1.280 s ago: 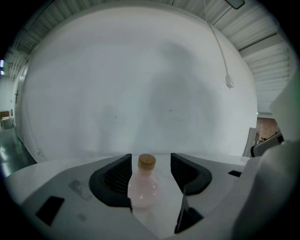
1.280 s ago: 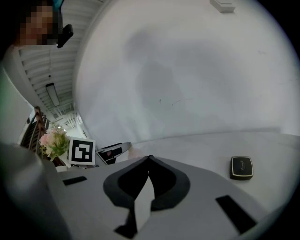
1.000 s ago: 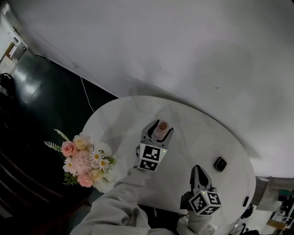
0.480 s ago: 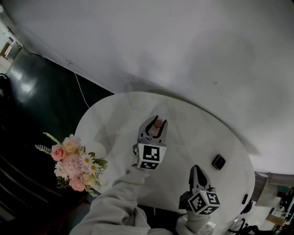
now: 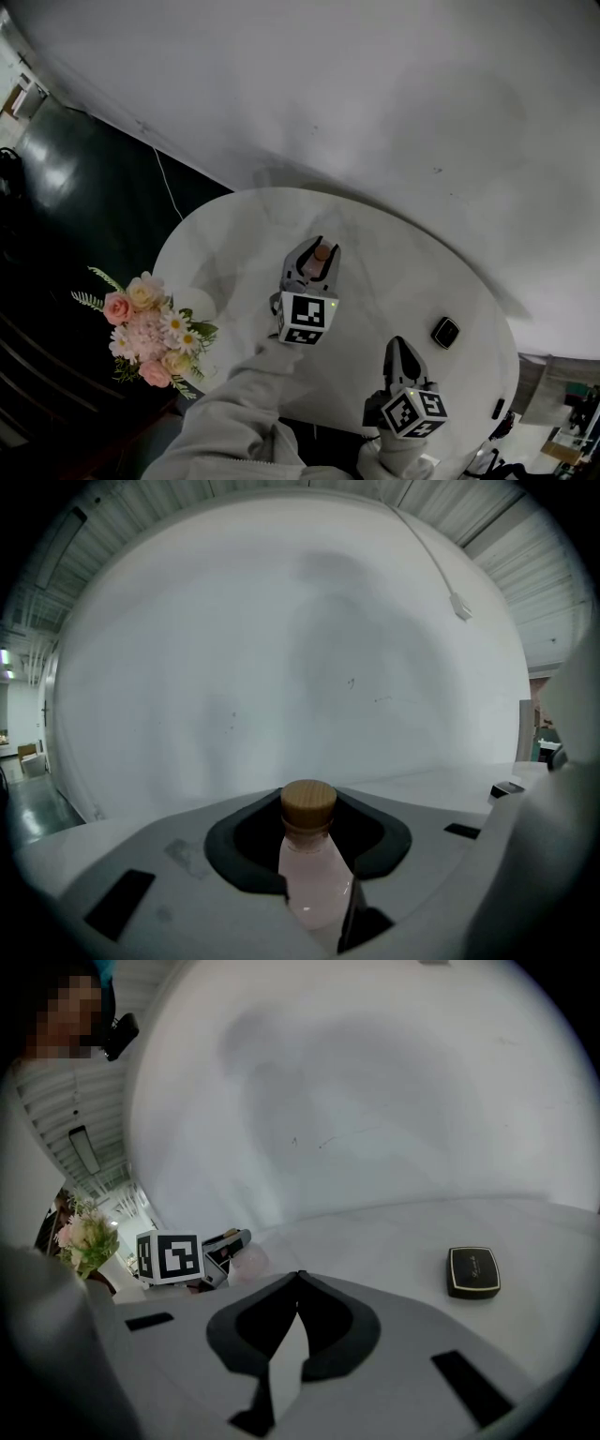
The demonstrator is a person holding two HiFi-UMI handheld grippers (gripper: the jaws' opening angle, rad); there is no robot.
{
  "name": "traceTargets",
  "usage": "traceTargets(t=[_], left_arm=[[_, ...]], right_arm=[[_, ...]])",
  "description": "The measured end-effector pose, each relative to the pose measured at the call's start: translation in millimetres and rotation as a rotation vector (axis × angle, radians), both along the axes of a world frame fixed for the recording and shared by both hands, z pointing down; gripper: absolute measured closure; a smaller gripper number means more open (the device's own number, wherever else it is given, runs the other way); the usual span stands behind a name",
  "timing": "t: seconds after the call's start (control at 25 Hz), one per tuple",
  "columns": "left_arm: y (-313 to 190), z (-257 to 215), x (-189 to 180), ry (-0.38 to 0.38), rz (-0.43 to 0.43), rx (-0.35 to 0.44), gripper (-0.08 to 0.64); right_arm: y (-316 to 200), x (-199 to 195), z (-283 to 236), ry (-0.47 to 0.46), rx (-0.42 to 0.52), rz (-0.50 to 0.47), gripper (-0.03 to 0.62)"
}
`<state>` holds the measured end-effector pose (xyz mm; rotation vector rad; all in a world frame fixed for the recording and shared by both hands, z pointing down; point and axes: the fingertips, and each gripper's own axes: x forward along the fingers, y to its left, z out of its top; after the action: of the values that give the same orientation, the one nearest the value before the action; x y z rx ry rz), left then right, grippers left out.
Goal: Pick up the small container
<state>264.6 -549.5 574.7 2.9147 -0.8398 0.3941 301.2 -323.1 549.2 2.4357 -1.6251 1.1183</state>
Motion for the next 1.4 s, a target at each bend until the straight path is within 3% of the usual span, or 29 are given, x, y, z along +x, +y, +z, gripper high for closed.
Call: traceTargets(t=[0.6, 1.4], left_arm=[[19, -16, -19, -0.006, -0.011, -0.024, 0.436], [66, -74, -68, -0.016, -0.041, -0.001, 0.436]], right_arm=[[20, 6, -10, 0.008, 0.031, 0.004, 0.543], [30, -8, -54, 0.008, 0.155, -0.055, 0.543]])
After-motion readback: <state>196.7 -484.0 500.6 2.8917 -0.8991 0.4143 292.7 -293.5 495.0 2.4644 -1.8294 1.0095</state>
